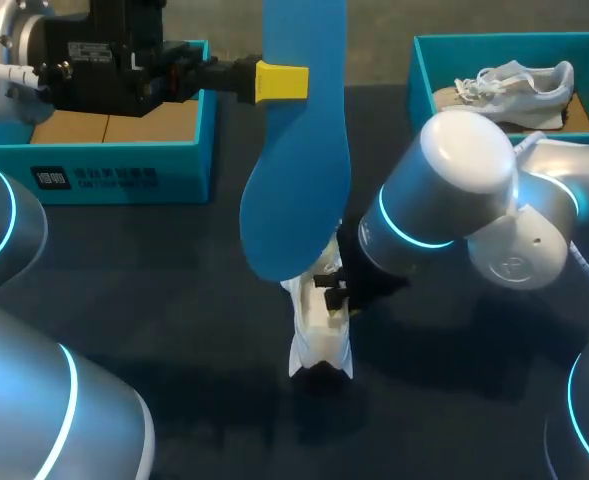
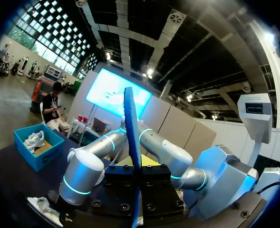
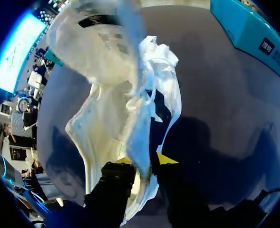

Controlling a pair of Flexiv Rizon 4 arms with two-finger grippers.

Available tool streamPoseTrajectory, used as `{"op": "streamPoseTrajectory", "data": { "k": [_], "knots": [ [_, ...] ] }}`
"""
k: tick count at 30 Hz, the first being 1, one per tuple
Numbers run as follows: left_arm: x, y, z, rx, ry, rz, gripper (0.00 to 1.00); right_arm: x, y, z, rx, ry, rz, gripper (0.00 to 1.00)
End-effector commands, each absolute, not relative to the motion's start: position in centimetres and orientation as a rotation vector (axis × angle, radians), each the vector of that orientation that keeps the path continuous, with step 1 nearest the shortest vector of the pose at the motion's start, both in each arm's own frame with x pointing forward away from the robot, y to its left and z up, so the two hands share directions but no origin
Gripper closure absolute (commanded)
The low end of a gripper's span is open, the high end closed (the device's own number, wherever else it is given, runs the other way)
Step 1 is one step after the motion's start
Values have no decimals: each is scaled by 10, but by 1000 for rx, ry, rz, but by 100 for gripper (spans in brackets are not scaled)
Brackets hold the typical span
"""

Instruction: Take the shoe out of the shoebox, open the shoe tongue, remove and reinsert the insole, then place the shoe into the shoebox

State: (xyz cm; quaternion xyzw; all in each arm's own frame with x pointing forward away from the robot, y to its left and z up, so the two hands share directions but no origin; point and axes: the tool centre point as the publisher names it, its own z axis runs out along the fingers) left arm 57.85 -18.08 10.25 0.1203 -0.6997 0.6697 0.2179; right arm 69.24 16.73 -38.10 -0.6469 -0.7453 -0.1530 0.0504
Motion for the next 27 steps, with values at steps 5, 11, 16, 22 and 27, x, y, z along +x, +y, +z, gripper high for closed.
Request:
{"op": "streamPoseTrajectory", "data": {
  "k": [5, 11, 16, 22, 27],
  "knots": [
    [579, -182, 103, 334, -1940, 1851, 100, 685, 169, -363, -1974, -2262, -513, 0],
    [579, -182, 103, 334, -1940, 1851, 100, 678, 162, -334, -1984, -2194, -619, 0],
    [579, -182, 103, 334, -1940, 1851, 100, 678, 155, -322, -1865, -2087, -738, 0],
    [579, -182, 103, 334, -1940, 1851, 100, 680, 141, -311, -1815, -1986, -820, 0],
    [579, -182, 103, 334, -1940, 1851, 100, 682, 131, -293, -1765, -1923, -867, 0]
  ]
}}
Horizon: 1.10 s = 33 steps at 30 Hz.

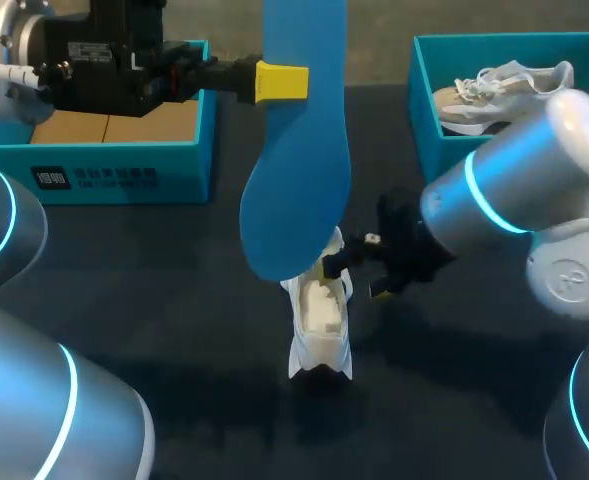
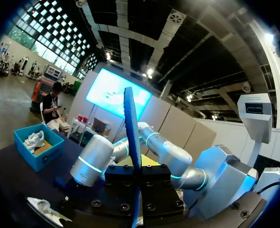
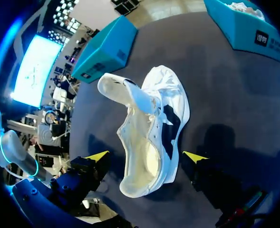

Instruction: Take the shoe out of the shoebox, open the shoe tongue, remove and reinsert the insole, then place the shoe into the shoebox

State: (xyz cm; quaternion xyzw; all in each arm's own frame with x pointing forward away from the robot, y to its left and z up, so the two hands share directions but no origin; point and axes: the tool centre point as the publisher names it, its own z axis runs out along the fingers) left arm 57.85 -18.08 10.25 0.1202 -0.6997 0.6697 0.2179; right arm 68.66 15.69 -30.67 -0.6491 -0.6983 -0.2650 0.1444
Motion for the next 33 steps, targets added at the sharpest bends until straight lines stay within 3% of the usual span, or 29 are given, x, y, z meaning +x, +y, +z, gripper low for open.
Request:
{"op": "streamPoseTrajectory", "data": {
  "k": [1, 11, 26, 33],
  "knots": [
    [579, -182, 103, 334, -1940, 1851, 100, 682, 129, -289, -1759, -1916, -868, 0],
    [579, -182, 103, 334, -1940, 1851, 100, 688, 114, -247, -1606, -1796, -1000, 0],
    [579, -182, 103, 334, -1940, 1851, 100, 688, 114, -247, -1606, -1796, -1000, 0],
    [579, -182, 103, 334, -1940, 1851, 100, 707, 101, -186, -1541, -1652, -1120, 0]
  ]
}}
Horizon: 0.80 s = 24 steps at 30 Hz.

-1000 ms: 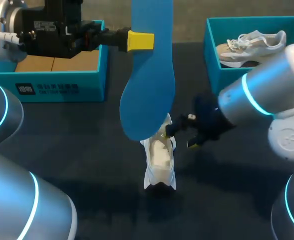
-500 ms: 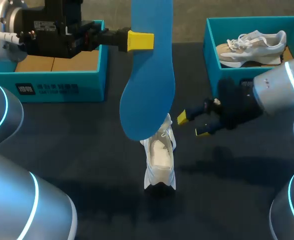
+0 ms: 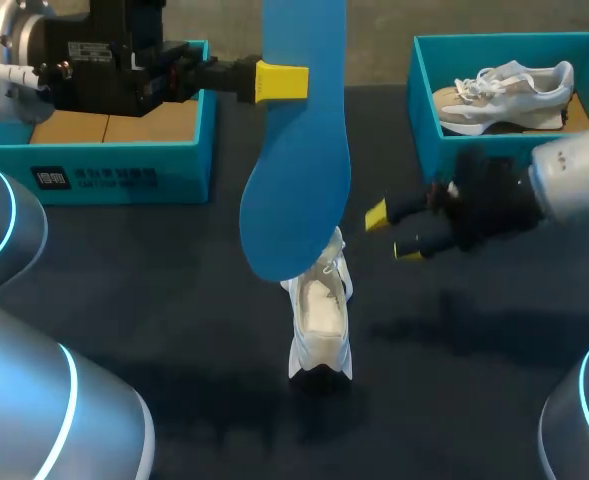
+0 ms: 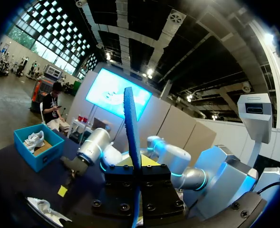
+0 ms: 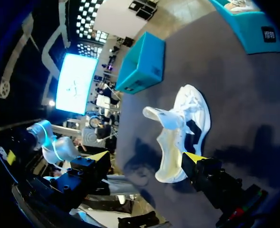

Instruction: Take the shoe out of the shoebox, open the shoe tongue, remove and reinsert the insole, then place the shoe into the shoebox

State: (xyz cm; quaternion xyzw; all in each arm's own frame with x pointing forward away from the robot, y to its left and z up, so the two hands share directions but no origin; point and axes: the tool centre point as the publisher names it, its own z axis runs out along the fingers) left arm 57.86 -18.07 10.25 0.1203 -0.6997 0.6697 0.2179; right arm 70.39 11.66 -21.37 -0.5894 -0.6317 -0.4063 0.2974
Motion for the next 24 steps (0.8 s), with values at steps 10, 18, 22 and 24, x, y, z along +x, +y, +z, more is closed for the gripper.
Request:
{"op": "streamPoseTrajectory", "data": {
  "k": [10, 18, 22, 24],
  "knots": [
    [579, -182, 103, 334, -1940, 1851, 100, 712, 100, -158, -1421, -1545, -1229, 0],
    [579, -182, 103, 334, -1940, 1851, 100, 712, 104, -149, -1406, -1477, -1207, 0],
    [579, -182, 103, 334, -1940, 1851, 100, 712, 106, -148, -1447, -1438, -1173, 0],
    [579, -182, 103, 334, -1940, 1851, 100, 712, 107, -148, -1447, -1417, -1172, 0]
  ]
}}
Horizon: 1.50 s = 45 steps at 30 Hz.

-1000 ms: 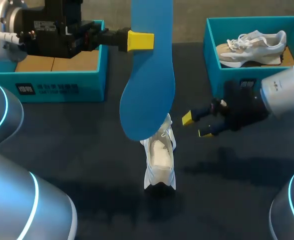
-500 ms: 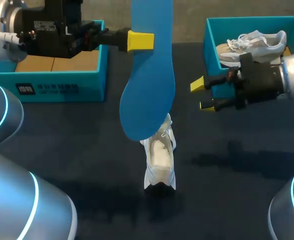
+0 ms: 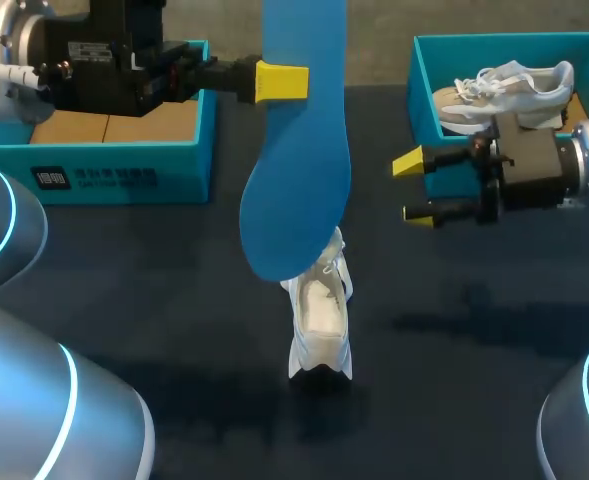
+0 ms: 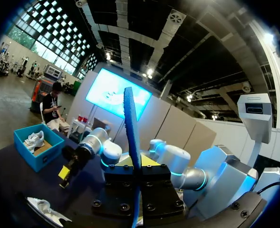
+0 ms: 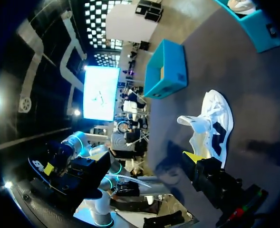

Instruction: Take the shoe out of the shoebox, open the shoe tongue, remove and reinsert the insole, then place the shoe into the shoebox

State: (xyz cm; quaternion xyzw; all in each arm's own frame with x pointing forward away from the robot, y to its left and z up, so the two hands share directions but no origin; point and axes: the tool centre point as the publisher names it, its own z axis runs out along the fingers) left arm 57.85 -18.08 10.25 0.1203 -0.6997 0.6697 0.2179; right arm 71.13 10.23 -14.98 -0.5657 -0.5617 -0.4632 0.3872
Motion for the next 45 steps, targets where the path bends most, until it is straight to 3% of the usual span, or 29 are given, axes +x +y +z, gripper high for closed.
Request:
{"op": "streamPoseTrajectory", "data": {
  "k": [1, 10, 20, 25, 39, 45],
  "knots": [
    [579, -182, 103, 334, -1940, 1851, 100, 711, 106, -147, -1432, -1401, -1179, 0],
    [606, -169, 110, 191, -1956, 2015, 100, 709, 103, -146, -1384, -1349, -1200, 0],
    [631, -164, 132, -329, -2274, 2158, 100, 709, 103, -146, -1384, -1349, -1200, 0],
    [624, -159, 117, -581, -2500, 2111, 100, 709, 103, -146, -1384, -1349, -1200, 0],
    [624, -159, 117, -581, -2500, 2111, 100, 709, 103, -146, -1384, -1349, -1200, 0],
    [627, -165, 97, -1021, -2474, 2119, 100, 709, 103, -146, -1384, -1349, -1200, 0]
  ]
}}
